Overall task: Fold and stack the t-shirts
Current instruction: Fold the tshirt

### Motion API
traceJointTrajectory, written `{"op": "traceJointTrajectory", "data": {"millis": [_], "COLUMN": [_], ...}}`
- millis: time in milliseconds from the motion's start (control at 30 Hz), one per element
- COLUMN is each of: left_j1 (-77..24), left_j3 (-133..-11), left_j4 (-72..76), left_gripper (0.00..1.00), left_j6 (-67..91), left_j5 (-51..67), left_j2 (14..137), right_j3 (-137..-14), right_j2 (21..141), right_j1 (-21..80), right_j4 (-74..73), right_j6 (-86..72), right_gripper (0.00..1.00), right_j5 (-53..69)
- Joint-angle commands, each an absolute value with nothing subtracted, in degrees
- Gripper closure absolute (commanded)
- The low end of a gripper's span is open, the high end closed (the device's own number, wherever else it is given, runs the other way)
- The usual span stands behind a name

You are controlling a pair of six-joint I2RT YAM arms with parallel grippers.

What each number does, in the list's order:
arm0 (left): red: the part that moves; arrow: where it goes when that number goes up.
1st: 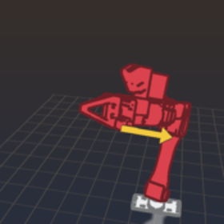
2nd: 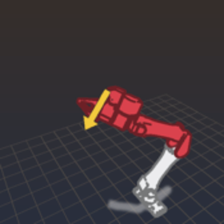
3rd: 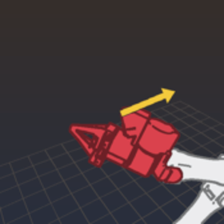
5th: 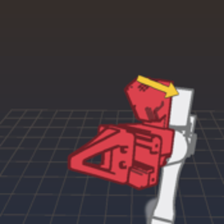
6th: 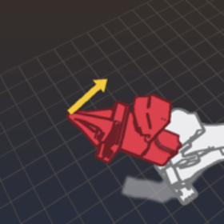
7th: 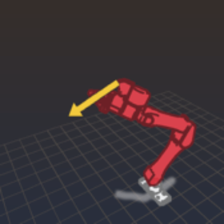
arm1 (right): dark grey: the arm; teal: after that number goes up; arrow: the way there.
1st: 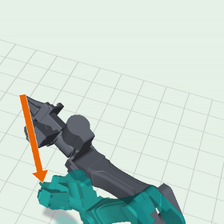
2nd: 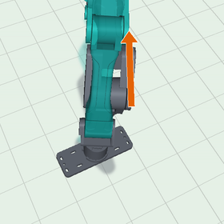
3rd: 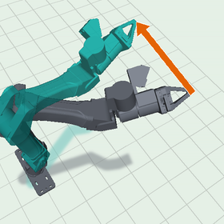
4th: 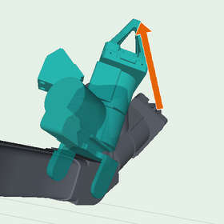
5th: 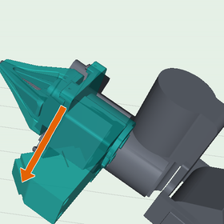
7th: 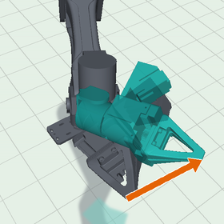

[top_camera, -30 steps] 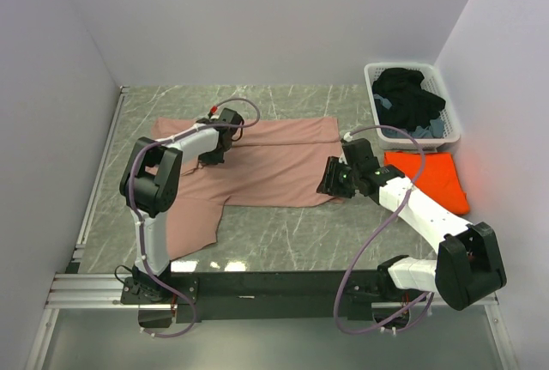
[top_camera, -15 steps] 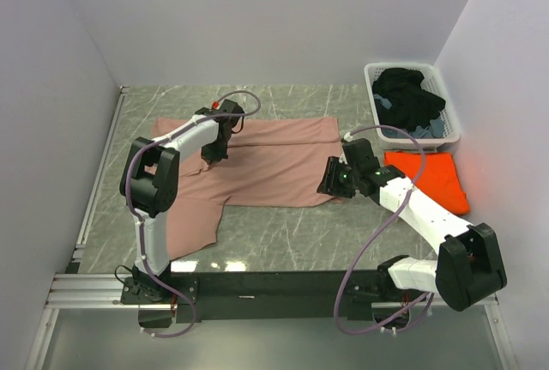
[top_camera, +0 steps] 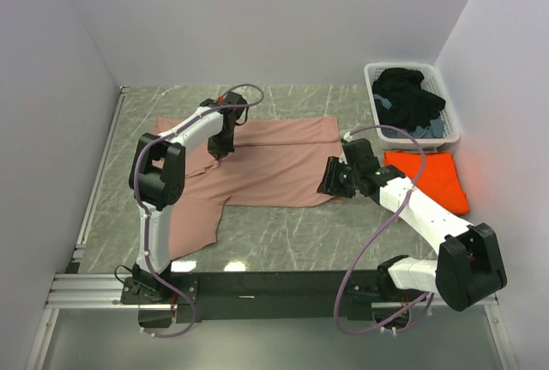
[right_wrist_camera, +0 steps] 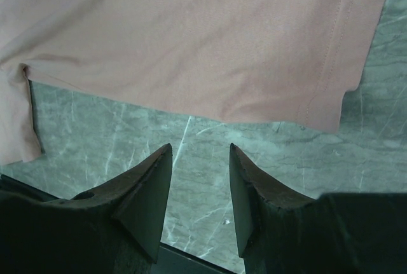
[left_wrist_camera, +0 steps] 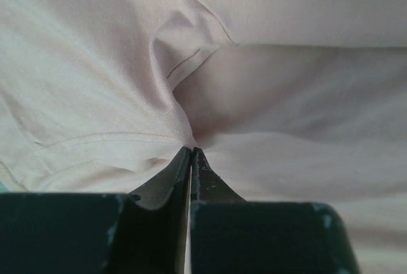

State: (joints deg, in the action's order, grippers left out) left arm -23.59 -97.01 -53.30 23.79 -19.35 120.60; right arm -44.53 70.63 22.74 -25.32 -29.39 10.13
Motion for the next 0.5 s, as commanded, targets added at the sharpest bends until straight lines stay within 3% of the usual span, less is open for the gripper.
{"op": "traceJointTrajectory", "data": {"millis": [0,267,400,467], "left_j1": [-23.5,-23.5,-20.8,-17.6], "left_j3": [-100.5,-90.0,-83.0,-77.5], "left_j4": [-55.5,-51.8,-47.4,-44.7], "left_gripper": [0.92,0.73,0.66,0.55], "left_j6": [25.1,26.2,29.7,32.9], "left_j5": [-19.2,-9.7,-9.8,-9.1], "left_j2": [120.5,114.3,105.2,99.3], "right_j3": [-44.0,-44.0,-44.3,-44.4], "right_j2": [69.0,70.0,70.3,70.2], "right_j1": [22.8,22.8,22.8,22.8], "right_j4": [-24.8,-24.3,-24.1,-24.2], "right_j6": [-28.5,-28.4,-28.0,-27.9], "right_gripper": [0.52,0.52,0.52,0.52], "right_j5": [9.9,10.6,10.7,10.7]}}
